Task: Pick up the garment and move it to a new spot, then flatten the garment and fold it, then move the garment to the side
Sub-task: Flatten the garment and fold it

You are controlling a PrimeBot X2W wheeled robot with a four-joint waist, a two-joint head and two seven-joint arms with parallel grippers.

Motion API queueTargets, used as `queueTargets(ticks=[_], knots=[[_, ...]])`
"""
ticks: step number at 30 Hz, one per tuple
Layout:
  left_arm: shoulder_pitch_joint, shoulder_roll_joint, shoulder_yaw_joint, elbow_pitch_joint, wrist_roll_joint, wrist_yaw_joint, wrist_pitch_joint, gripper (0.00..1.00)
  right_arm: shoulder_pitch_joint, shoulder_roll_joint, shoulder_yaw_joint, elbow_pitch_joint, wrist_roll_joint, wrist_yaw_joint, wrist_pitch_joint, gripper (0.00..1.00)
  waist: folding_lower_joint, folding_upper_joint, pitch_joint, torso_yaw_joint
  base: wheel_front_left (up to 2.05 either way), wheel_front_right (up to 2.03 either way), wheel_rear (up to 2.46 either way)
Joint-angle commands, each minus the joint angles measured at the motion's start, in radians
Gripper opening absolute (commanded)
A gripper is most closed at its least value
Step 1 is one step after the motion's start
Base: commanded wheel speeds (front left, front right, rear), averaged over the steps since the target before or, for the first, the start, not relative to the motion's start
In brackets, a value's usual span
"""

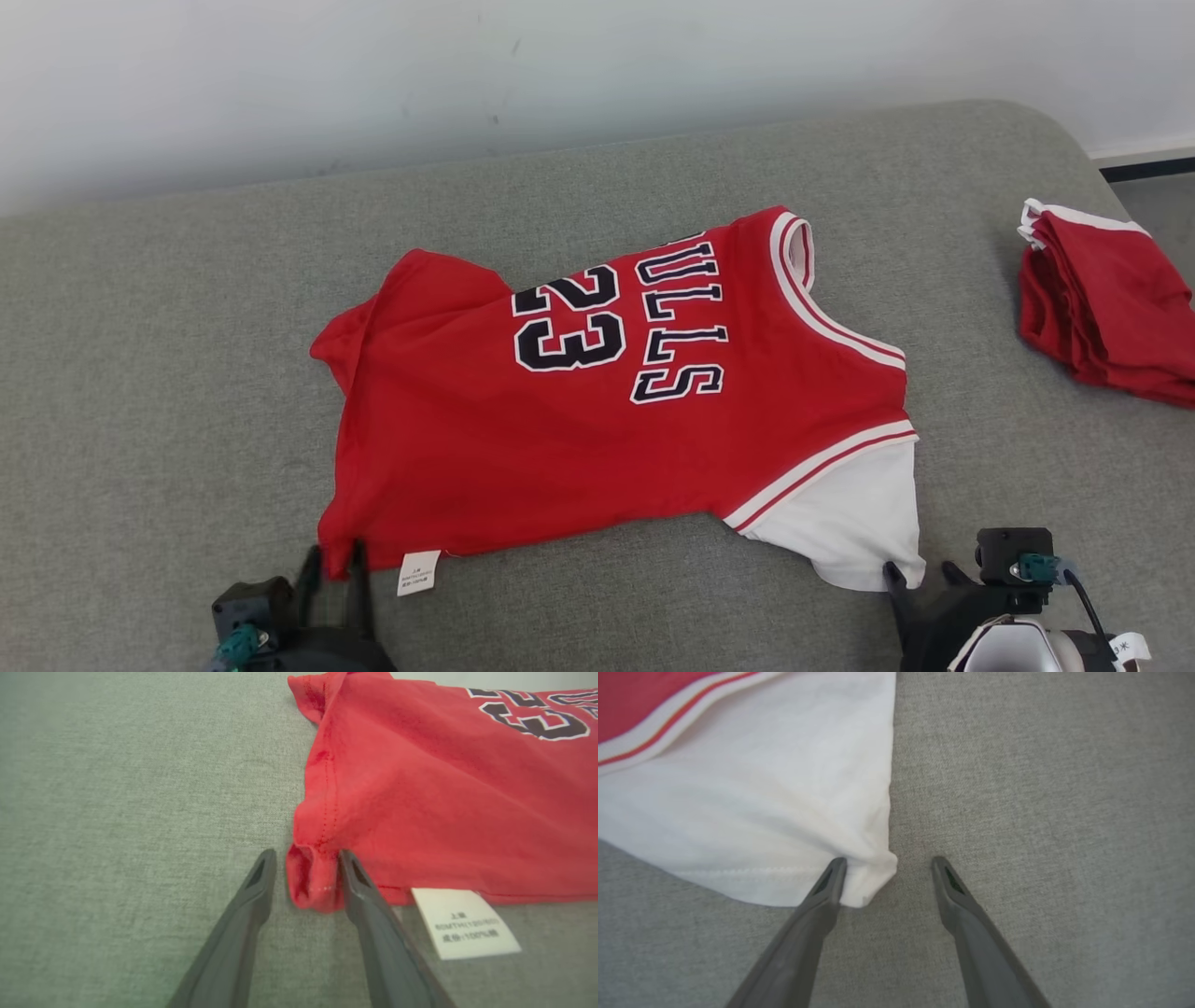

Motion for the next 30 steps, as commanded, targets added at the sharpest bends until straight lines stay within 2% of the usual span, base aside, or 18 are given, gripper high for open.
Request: queueTargets(ticks=[1,2,12,14,15,16,20,23,28,30], knots=[[0.002,-0.001,-0.005,0.002,-0.004,-0.016,0.000,0.00,0.011,0.017,0.018,0.037,0.005,-0.003,0.026,0.09,0.0001,0.0000,0.000,0.002,0.00,0.00,0.00],[0.001,0.000,-0.005,0.004,-0.006,-0.020,0.000,0.00,0.012,0.017,0.020,0.038,0.007,-0.003,0.027,0.00,0.0001,0.0000,-0.001,0.002,0.00,0.00,0.00],[-0.009,0.000,0.002,-0.027,-0.059,-0.036,0.000,0.00,-0.014,0.014,0.029,-0.016,0.050,-0.003,-0.024,0.00,0.0001,0.0000,-0.021,0.001,0.00,0.00,0.00],[0.000,-0.001,0.003,-0.062,-0.109,-0.048,0.000,0.00,-0.017,0.013,0.022,-0.054,0.064,-0.003,-0.049,0.00,0.0001,0.0000,-0.026,0.001,0.00,0.00,0.00],[0.009,0.000,0.009,-0.099,-0.181,-0.061,0.000,0.00,-0.023,0.011,0.006,-0.101,0.078,-0.003,-0.078,0.00,0.0001,0.0000,-0.030,0.001,0.00,0.00,0.00],[0.009,0.000,0.009,-0.099,-0.181,-0.061,0.000,0.00,-0.023,0.011,0.006,-0.101,0.078,-0.003,-0.078,0.00,0.0001,0.0000,-0.030,0.001,0.00,0.00,0.00],[-0.008,0.000,-0.004,-0.158,-0.310,-0.085,0.000,0.00,-0.047,0.012,-0.008,-0.213,0.110,-0.003,-0.109,0.00,0.0001,0.0000,-0.038,-0.004,0.00,0.00,0.00],[-0.045,0.000,-0.013,-0.191,-0.404,-0.107,0.015,0.00,-0.078,-0.008,0.017,-0.298,0.146,-0.003,-0.109,0.00,0.0001,0.0000,-0.052,-0.010,0.00,0.00,0.00],[-0.152,0.024,-0.003,-0.266,-0.495,-0.125,0.134,0.00,-0.177,-0.054,0.057,-0.406,0.235,-0.003,-0.065,0.00,0.0001,0.0000,-0.063,-0.020,0.00,0.00,0.00],[-0.216,0.040,0.004,-0.295,-0.533,-0.128,0.198,0.00,-0.245,-0.096,0.090,-0.427,0.250,-0.003,-0.037,0.00,0.0001,0.0000,-0.053,-0.027,0.00,0.00,0.00]])
